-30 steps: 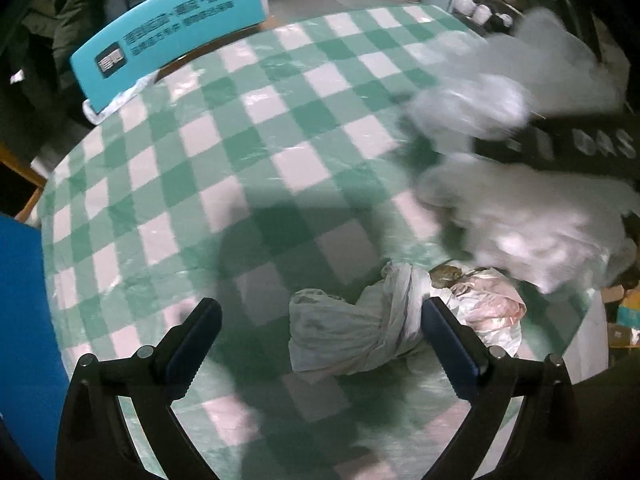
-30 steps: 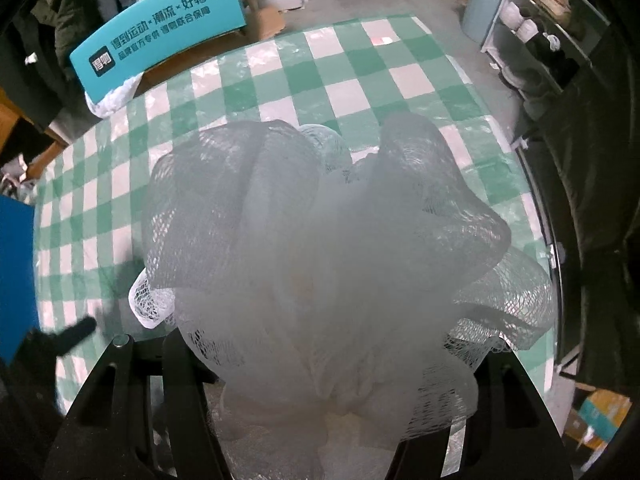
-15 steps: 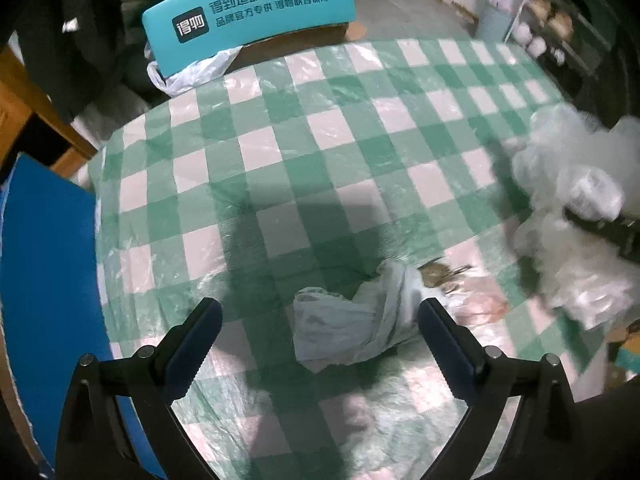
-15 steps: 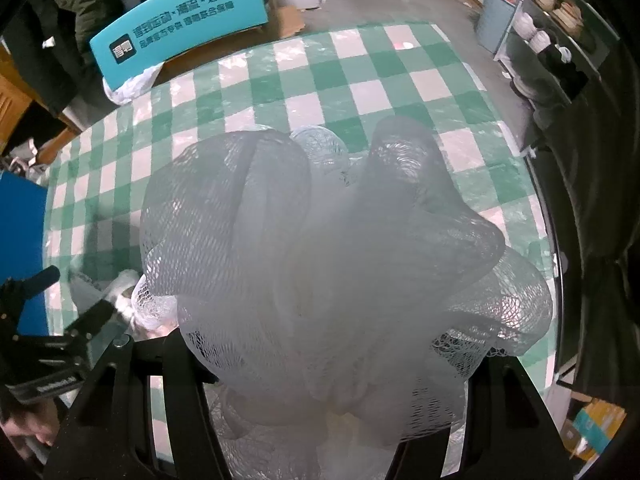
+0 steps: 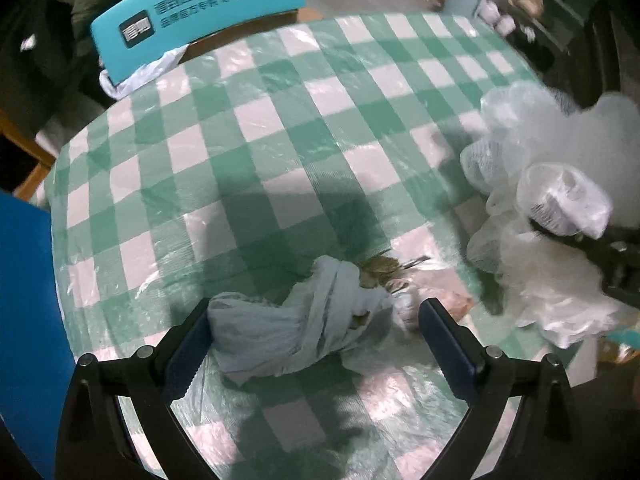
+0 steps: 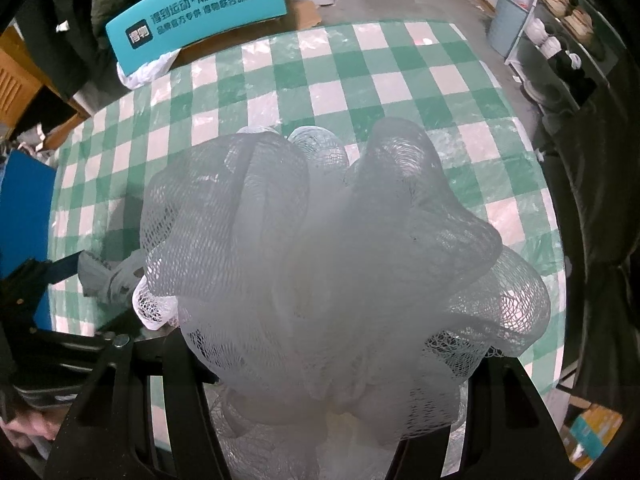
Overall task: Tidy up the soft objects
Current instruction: 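Grasp the grey-white cloth bundle with the left gripper while the right gripper holds the loofah, then carry the cloth bundle with the left gripper while the right gripper carries the loofah to the box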
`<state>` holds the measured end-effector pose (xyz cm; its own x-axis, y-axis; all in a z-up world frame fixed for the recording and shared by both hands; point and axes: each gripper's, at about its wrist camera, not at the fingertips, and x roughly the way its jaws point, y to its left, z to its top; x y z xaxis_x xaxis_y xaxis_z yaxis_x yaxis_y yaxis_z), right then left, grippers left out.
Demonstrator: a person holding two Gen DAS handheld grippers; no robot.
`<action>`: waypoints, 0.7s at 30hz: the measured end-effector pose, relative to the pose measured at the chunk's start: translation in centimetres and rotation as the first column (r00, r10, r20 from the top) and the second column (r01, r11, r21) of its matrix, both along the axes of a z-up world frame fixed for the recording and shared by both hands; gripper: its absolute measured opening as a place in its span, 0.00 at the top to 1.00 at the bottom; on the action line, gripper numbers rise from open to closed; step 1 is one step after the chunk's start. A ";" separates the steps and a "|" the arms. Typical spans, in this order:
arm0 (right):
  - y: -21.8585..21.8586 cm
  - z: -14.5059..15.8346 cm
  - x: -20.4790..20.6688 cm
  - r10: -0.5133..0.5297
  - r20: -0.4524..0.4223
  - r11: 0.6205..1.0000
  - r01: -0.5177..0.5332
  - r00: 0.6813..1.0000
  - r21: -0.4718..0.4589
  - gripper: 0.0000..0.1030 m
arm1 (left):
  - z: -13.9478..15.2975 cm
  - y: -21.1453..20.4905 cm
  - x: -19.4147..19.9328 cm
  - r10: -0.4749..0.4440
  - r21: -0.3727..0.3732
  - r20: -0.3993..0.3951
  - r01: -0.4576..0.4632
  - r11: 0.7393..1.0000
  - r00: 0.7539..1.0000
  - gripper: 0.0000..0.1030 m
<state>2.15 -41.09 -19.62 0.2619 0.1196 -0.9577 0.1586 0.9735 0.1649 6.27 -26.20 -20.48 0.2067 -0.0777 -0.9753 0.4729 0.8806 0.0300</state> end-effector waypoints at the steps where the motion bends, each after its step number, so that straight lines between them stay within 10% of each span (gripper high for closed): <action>1: 0.1 -0.1 0.0 0.002 -0.001 1.000 -0.002 1.000 -0.001 0.41 | -0.4 -0.3 -0.1 -0.011 0.022 0.006 0.011 1.000 1.000 0.03; 6: 0.5 -0.2 0.0 0.013 -0.004 1.000 -0.013 1.000 -0.011 0.41 | -1.6 -0.4 -0.2 -0.025 0.027 0.006 0.025 0.999 1.000 0.03; 16: 2.5 0.1 0.6 0.062 0.016 0.997 -0.061 0.998 -0.037 0.43 | -0.8 0.4 0.1 -0.014 -0.048 -0.001 0.014 0.999 1.000 0.45; 21: 3.3 0.7 0.9 0.076 0.030 0.996 -0.075 0.997 -0.039 0.44 | 0.0 1.1 0.3 0.007 -0.038 0.034 -0.005 0.999 0.999 0.47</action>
